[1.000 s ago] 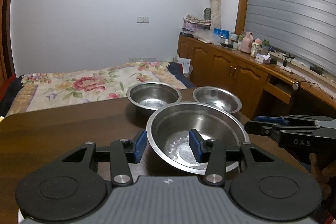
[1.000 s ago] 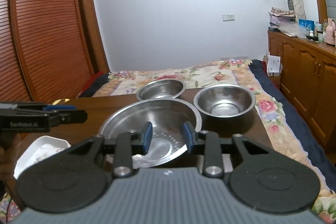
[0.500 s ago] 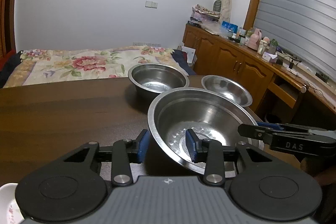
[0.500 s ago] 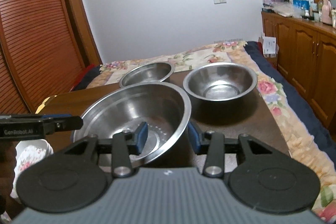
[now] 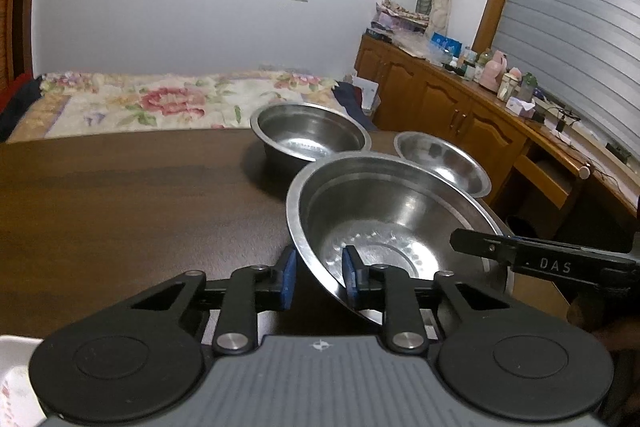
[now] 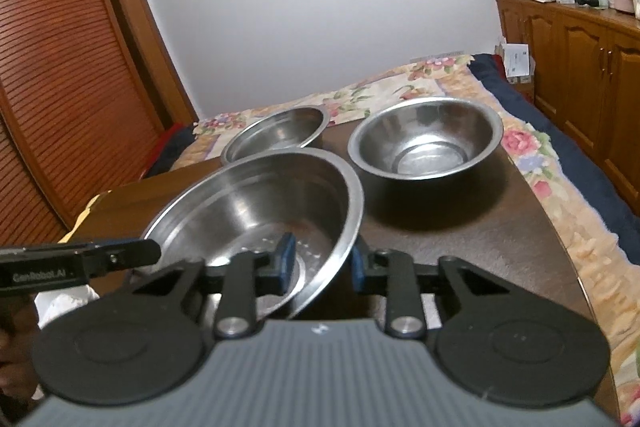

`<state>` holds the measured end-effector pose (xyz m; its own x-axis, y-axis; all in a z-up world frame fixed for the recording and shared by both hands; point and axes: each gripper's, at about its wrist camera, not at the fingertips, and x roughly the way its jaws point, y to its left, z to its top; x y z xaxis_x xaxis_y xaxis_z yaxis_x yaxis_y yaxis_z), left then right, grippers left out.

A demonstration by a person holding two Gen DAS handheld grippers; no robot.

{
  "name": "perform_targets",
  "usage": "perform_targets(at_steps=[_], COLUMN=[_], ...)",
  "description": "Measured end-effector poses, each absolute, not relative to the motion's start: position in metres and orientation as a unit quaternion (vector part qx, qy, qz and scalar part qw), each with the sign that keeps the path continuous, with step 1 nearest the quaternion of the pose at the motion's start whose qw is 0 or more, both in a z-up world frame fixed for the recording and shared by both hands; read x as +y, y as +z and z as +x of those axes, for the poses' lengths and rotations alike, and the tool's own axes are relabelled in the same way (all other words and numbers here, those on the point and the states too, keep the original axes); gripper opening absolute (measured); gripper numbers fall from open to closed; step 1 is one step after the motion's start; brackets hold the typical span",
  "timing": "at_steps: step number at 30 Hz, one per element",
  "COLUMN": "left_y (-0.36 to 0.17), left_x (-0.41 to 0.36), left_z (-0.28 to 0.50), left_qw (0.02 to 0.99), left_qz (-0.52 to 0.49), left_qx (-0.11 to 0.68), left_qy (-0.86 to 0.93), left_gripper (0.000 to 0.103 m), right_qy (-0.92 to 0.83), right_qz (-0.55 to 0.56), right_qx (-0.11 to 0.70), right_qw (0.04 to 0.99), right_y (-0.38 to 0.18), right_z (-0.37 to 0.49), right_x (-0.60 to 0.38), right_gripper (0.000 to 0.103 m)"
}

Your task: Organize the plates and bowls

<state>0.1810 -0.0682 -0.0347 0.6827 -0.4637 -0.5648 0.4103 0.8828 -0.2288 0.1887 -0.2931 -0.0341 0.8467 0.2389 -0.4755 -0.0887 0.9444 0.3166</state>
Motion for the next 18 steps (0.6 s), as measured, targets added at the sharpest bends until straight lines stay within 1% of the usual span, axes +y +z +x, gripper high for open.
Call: perform_targets(at_steps=[6, 18], left_y=[-0.032, -0.017], left_x=[-0.068, -0.055], left_z=[0.179, 0.138], left_qw=[0.913, 0.915], left_qz=[-0.045, -0.035], left_qx=[0.326, 0.300], left_qy=[-0.240, -0.266], left_gripper=[0.025, 0.025], right_qy=[0.099, 0.113], right_qz=[0.171, 0.190], right_qx=[0.265, 0.235], right_qw=[0.944, 0.947], right_y=[-0.036, -0.021], right_z=[0.186, 0.150], right_x=[-0.296, -0.296], right_gripper=[0.024, 0.023])
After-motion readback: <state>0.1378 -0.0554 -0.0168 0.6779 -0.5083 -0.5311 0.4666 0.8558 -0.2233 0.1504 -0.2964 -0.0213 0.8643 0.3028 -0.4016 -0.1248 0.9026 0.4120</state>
